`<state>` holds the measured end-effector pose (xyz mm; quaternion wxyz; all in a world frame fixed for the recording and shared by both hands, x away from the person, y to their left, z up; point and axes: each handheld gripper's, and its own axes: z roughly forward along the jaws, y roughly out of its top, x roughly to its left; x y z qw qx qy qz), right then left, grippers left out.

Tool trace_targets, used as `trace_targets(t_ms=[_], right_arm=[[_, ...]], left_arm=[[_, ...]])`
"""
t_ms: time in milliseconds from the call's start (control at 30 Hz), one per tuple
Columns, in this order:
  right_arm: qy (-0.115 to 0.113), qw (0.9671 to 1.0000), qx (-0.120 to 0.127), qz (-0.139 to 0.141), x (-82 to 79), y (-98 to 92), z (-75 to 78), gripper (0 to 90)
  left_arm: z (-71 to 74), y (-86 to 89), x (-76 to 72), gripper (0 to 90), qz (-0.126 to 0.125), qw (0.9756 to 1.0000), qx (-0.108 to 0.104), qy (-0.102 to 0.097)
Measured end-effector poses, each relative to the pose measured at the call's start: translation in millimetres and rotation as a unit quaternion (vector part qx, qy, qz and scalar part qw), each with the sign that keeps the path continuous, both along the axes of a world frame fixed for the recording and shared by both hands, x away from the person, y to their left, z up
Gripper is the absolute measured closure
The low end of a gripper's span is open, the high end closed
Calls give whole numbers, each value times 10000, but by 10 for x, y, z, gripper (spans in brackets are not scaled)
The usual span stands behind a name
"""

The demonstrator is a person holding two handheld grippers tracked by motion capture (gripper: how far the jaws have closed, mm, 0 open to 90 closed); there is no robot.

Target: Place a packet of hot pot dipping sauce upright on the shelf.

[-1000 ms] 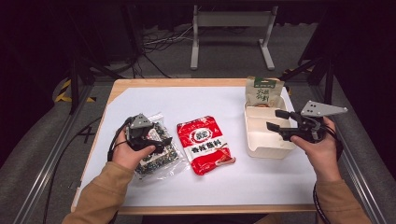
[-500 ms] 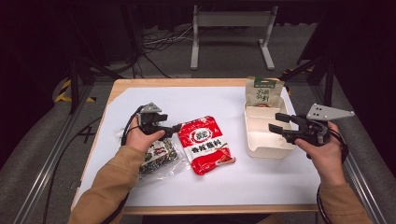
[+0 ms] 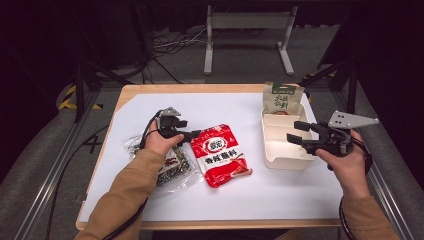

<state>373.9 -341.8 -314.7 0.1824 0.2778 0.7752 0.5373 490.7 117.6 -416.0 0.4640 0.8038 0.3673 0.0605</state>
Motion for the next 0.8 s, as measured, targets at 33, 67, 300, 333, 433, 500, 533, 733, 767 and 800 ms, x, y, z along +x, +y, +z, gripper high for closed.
trace_targets(t_ms=[33,67,300,333,433,500,533,733,767,800], right_arm=[[4,10000,9,5,2,-3,-1,422],[7,10000,21,7,3,-3,-2,422],[24,10000,15,25,3,20,-7,406],[25,10000,20,25,3,24,-9,403],[27,10000,26,40,2,36,-14,393],[28,10000,34,46,1,39,-14,389],[29,10000,37,46,2,40,-15,388],[55,10000,22,52,9,49,-30,381],[66,10000,12,58,11,52,-34,378],[68,10000,6,63,14,56,-38,376]], left_arm=[[-7,-6,14,228,3,10000,16,-1],[-19,-16,34,224,16,10000,54,12],[-95,-62,86,239,121,9995,108,277],[-108,-67,90,254,137,9994,84,306],[-153,-73,109,280,140,9989,127,421],[-167,-76,113,282,155,9987,134,457],[-188,-73,125,283,206,9981,226,532],[-240,-81,147,289,224,9968,282,718],[-246,-90,147,290,234,9965,308,739],[-253,-95,151,295,202,9962,343,771]])
